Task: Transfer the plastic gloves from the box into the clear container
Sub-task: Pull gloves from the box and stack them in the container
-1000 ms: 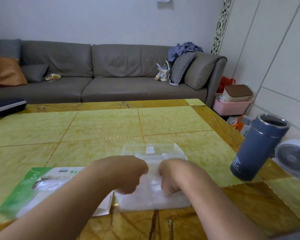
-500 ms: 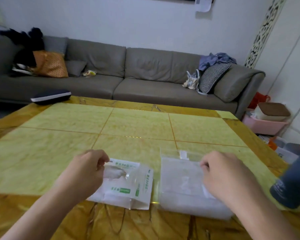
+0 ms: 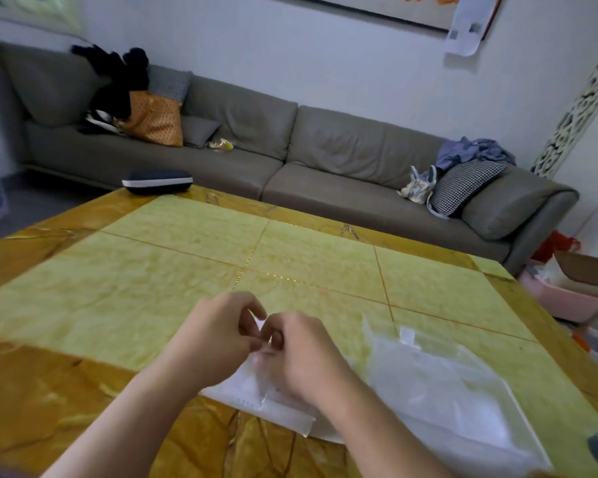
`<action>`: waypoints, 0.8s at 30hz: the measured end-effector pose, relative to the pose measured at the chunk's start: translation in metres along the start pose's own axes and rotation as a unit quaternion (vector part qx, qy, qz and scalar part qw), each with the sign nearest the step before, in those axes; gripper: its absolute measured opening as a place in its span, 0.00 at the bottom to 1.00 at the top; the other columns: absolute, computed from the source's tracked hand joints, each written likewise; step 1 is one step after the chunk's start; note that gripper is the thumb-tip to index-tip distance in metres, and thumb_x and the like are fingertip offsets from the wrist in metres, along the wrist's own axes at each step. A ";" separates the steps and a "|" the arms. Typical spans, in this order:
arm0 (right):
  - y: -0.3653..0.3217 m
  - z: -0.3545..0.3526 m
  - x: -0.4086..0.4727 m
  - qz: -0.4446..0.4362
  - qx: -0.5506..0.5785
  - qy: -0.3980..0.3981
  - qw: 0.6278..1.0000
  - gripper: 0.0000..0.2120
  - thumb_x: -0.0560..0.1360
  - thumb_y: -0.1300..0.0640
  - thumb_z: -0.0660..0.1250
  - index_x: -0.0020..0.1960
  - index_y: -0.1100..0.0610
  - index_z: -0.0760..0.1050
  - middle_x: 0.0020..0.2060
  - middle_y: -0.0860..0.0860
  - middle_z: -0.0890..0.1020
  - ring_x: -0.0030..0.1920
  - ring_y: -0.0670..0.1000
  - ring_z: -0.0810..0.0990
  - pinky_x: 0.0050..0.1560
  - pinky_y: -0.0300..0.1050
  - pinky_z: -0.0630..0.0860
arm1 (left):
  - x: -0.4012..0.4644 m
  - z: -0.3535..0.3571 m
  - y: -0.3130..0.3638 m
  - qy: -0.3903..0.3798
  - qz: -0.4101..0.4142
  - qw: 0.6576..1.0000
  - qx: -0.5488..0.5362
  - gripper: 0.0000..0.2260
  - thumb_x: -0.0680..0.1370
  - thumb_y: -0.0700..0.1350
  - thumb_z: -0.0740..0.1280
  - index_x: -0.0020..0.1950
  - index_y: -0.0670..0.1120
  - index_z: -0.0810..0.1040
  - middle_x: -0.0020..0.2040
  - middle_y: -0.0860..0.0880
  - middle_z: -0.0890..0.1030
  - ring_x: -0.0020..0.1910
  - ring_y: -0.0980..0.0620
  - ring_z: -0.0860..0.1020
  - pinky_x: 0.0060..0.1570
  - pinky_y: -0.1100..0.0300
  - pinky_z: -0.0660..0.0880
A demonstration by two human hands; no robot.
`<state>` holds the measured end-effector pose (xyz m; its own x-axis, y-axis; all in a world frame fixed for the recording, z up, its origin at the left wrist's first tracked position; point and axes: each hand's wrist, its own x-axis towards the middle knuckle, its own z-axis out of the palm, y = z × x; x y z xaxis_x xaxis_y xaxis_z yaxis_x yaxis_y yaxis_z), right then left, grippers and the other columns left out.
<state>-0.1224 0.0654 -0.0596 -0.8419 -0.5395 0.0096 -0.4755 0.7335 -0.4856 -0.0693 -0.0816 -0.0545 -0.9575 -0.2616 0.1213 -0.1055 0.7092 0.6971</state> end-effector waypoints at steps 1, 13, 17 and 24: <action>-0.001 -0.001 0.001 0.010 0.025 0.009 1.000 0.06 0.75 0.60 0.70 0.45 0.50 0.81 0.38 0.46 0.77 0.31 0.47 0.74 0.27 0.39 0.70 | 0.000 -0.002 0.000 0.012 0.003 0.999 -0.029 0.13 0.70 0.39 0.78 0.47 0.55 0.82 0.37 0.59 0.84 0.39 0.64 0.81 0.39 0.68 0.75; 0.002 -0.023 -0.018 0.011 0.268 0.103 0.958 0.09 0.80 0.55 0.72 0.42 0.54 0.80 0.38 0.51 0.84 0.41 0.48 0.83 0.51 0.51 0.82 | -0.007 -0.010 -0.010 -0.152 -0.039 0.987 0.040 0.20 0.66 0.54 0.80 0.55 0.58 0.78 0.50 0.60 0.79 0.48 0.60 0.79 0.50 0.60 0.79; -0.008 -0.051 -0.025 -0.036 0.383 0.155 0.910 0.08 0.84 0.59 0.67 0.46 0.59 0.80 0.38 0.55 0.84 0.42 0.55 0.83 0.54 0.52 0.83 | -0.008 -0.005 -0.004 -0.133 -0.041 0.986 0.090 0.24 0.63 0.55 0.81 0.53 0.51 0.76 0.51 0.56 0.74 0.48 0.55 0.77 0.52 0.54 0.78; -0.007 -0.089 -0.045 0.044 0.521 0.223 0.823 0.17 0.86 0.57 0.64 0.42 0.59 0.84 0.39 0.58 0.87 0.37 0.55 0.85 0.36 0.46 0.80 | -0.015 -0.027 0.023 -0.164 0.000 0.941 -0.296 0.28 0.72 0.58 0.78 0.70 0.55 0.76 0.64 0.57 0.82 0.64 0.56 0.80 0.68 0.50 0.73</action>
<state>-0.1039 0.1214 0.0214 -0.9816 -0.1273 0.1423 -0.1276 -0.1167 -0.9849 -0.0503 -0.0790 -0.0216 -0.9991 0.0233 -0.0344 -0.0293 0.1944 0.9805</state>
